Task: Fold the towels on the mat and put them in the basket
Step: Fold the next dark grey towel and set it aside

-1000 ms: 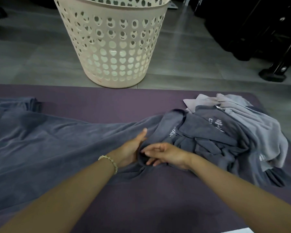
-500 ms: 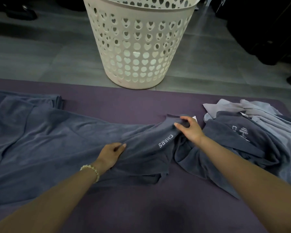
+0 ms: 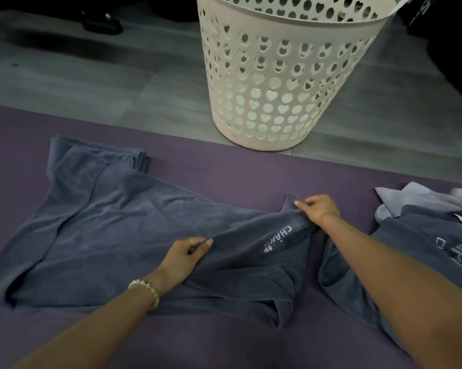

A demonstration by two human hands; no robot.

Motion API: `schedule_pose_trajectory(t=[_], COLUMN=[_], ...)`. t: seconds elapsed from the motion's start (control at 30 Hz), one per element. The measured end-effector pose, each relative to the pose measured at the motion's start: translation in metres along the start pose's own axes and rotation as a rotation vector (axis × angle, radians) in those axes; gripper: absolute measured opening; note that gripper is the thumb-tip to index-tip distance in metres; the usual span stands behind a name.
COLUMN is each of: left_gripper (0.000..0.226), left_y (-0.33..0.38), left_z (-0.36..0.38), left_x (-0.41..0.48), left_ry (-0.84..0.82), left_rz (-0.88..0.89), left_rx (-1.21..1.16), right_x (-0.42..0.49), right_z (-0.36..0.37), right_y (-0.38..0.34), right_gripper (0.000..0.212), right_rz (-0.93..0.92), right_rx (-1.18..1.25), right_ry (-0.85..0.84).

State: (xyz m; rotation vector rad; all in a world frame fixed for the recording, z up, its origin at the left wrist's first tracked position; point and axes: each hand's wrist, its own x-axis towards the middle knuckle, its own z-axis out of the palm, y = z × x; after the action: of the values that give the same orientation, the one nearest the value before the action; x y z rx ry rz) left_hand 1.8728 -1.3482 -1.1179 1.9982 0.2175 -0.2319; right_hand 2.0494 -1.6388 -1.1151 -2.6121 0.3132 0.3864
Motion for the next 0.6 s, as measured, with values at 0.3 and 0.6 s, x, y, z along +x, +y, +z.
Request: schedule_pose_trajectory(t=[0.3, 0.6], left_gripper=[0.029, 0.037], left_y=[0.043, 0.045], left_z=[-0.090, -0.252], left_x=[-0.035, -0.090], left_ry=[-0.082, -0.068], left_rz=[-0.090, -0.141], left_rx=[-0.096, -0.250], right_x=[-0.042, -0.114], right_z=[-0.033, -0.035], right_y=[-0.102, -0.292], right_gripper=[0.024, 0.026], right_rz=[-0.319, -0.578], right_rx=[0.468, 0.521], right_ry=[-0.206, -0.591])
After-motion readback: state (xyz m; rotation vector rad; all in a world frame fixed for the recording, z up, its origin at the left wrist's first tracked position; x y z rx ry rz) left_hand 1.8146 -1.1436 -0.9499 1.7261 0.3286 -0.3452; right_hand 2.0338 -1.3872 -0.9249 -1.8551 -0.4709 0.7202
